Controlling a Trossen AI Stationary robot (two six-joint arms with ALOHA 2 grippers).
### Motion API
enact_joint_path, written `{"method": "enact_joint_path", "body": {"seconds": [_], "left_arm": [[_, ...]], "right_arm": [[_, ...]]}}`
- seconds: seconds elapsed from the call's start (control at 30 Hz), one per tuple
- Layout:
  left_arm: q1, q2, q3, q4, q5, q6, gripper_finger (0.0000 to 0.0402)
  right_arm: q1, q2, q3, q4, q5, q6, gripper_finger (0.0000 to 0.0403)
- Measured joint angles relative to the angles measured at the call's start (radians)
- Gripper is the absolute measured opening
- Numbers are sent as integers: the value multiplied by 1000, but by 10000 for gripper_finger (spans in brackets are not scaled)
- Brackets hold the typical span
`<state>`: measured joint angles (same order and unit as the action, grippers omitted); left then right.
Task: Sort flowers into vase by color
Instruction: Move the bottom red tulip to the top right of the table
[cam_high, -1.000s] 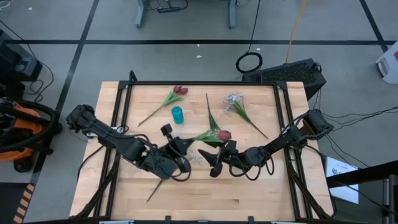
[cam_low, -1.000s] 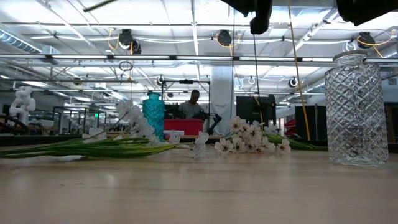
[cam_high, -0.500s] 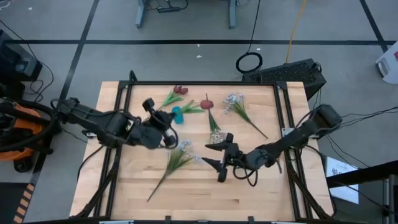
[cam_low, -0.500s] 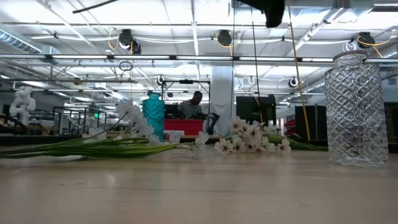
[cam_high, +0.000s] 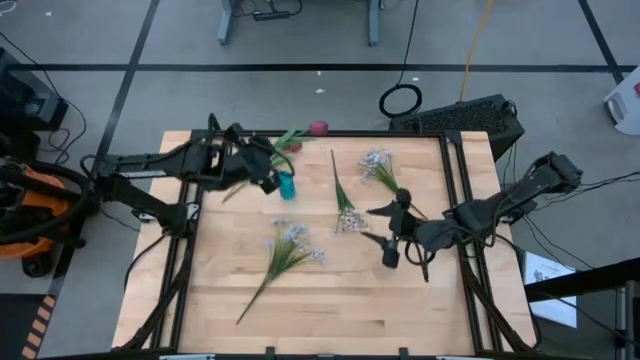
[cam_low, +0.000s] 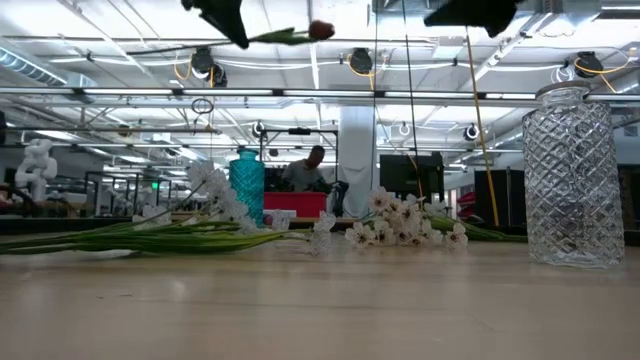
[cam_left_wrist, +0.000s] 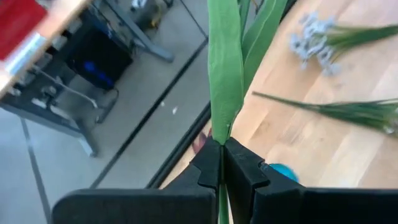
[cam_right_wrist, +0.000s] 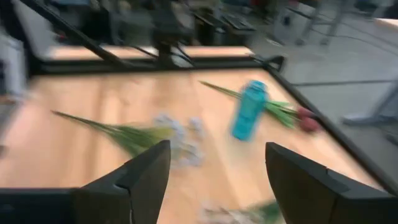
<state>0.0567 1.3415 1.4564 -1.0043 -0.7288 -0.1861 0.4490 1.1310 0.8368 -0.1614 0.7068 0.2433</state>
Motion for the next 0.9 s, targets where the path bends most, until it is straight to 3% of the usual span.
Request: {"method": "enact_joint_path", "body": {"seconds": [0.1,0.23,0.9], "left_arm": [[80,0,-21,10,66,41,15],[178,0,-80,38,175,73,15],[482,1,-529,449,402,116,15]], "right_arm": [[-20,-7,0,-67,56,6,251],[-47,-7,0,-103,53,6,251],[-128,-7,0,-103,52,-9,251]]}}
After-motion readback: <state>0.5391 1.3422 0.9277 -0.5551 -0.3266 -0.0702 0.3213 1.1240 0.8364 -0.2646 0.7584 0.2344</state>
